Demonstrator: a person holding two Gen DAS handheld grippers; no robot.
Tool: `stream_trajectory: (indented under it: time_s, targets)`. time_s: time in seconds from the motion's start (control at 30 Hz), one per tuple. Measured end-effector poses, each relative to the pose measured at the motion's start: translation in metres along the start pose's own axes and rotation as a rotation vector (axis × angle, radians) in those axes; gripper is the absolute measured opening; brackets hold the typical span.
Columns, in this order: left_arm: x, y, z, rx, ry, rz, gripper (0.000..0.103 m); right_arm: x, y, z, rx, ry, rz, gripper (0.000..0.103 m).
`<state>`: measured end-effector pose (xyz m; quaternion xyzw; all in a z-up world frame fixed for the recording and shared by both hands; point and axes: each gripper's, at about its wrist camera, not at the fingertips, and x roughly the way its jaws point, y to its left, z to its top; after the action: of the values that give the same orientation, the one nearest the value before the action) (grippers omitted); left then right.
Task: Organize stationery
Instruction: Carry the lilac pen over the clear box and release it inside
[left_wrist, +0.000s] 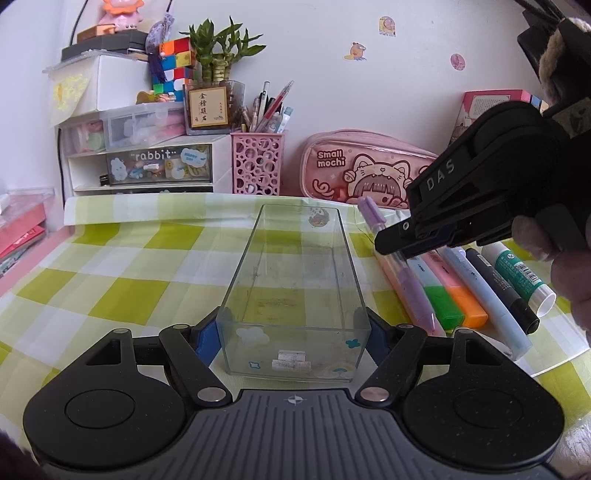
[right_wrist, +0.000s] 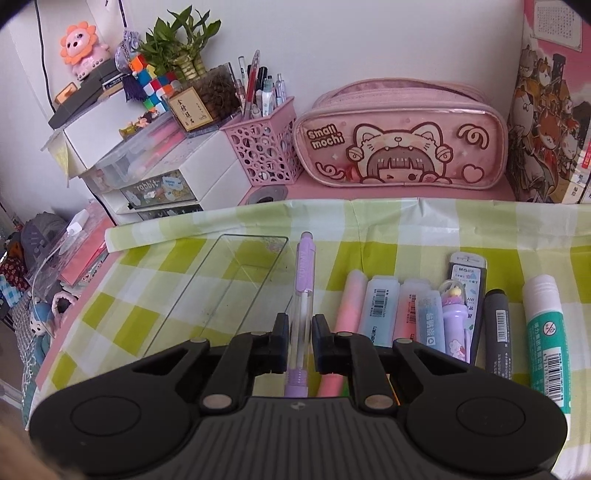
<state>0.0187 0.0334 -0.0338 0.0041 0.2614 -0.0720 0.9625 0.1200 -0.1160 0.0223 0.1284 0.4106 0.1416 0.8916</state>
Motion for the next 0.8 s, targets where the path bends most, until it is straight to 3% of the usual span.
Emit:
stream_trajectory:
  time_s: [0.33,0.57,0.8]
  targets:
    - [0.002,-0.002,0.001,0.008,0.001,-0.001,0.073,-0.018,0.0,0.02,0.085,-0.006,0.11,0.017]
    - [0.002,-0.004,0.001,0.022,0.003,0.005,0.073,0.015,0.008,0.032,0.282,0.177,0.256,0.017]
    - [0.003,-0.004,0.001,0.025,0.003,0.003,0.073,0.058,0.021,0.036,0.377,0.264,0.151,0.017]
